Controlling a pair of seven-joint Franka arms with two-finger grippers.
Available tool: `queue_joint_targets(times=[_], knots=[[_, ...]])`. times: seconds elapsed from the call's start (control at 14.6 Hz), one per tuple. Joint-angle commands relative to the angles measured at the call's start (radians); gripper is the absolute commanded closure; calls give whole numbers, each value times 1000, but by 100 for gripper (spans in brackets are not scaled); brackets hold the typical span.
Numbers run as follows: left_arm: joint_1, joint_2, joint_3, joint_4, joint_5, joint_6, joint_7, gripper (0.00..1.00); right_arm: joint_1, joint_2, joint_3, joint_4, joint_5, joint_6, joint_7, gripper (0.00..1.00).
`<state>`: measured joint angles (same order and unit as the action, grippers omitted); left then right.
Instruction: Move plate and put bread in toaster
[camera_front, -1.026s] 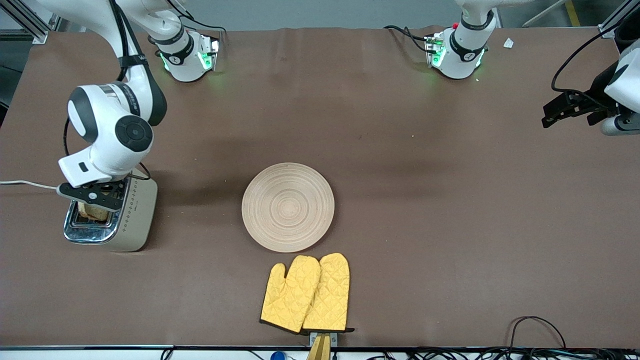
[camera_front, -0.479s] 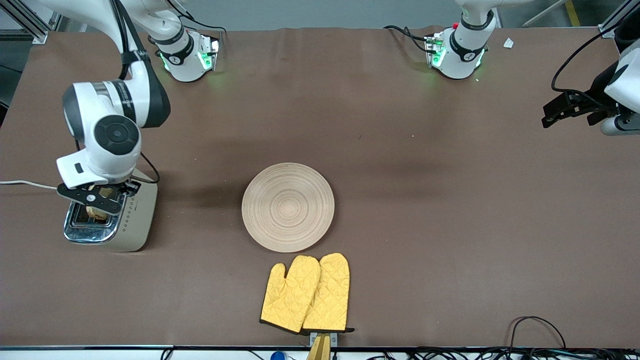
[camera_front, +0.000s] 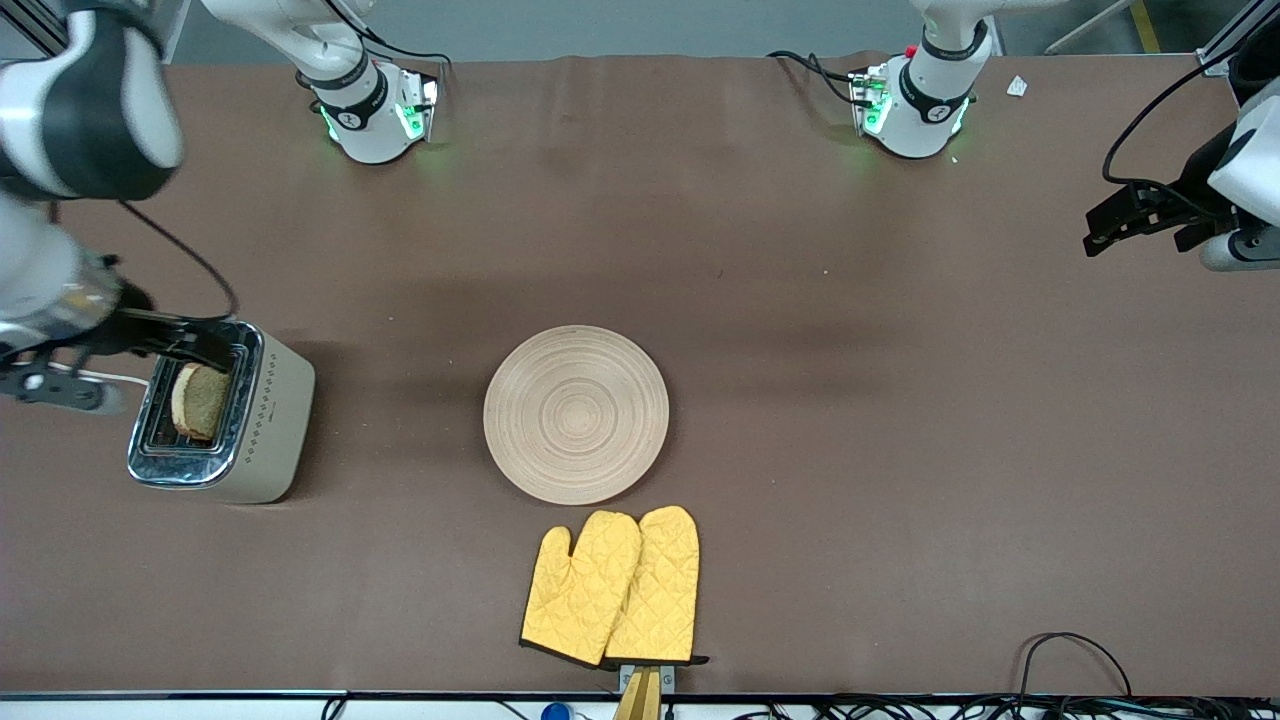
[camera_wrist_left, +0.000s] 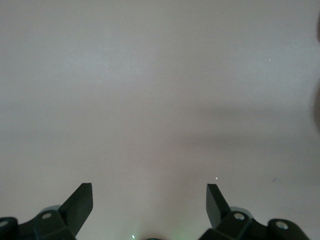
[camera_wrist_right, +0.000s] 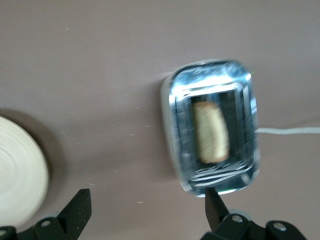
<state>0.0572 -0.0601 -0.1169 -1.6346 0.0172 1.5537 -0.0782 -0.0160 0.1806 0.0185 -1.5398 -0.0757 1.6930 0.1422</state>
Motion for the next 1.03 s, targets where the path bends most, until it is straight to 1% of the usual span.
queue_joint_targets(times=[0.0,0.14,0.21,0.48,0.62,0.68,0.75,0.89,0.96], knots=[[-5,-1,-10,5,46,22,8,0,-85,-58,38,39,25,-106,-180,0],[-5,0,-12,5,46,34,14,0,-87,-79,37,113,17,-232,-187,0],[-5,2,-12,7,44,35,15,0,-88,-85,37,138,19,-266,-188,0],[-2,5,-10,22,43,36,15,0,-93,-197,35,98,31,-337,-208,0],[-3,16,-10,28,43,34,15,0,-91,-236,25,67,33,-332,-258,0],[-3,17,-10,32,43,34,17,0,-85,-234,2,63,37,-329,-286,0],[-2,19,-10,38,38,34,18,0,-78,-237,-20,61,60,-328,-303,0],[-3,20,-10,45,26,28,18,0,-64,-240,-26,41,62,-320,-306,0],[-5,20,-10,45,6,26,18,0,-65,-249,-25,2,62,-278,-306,0]])
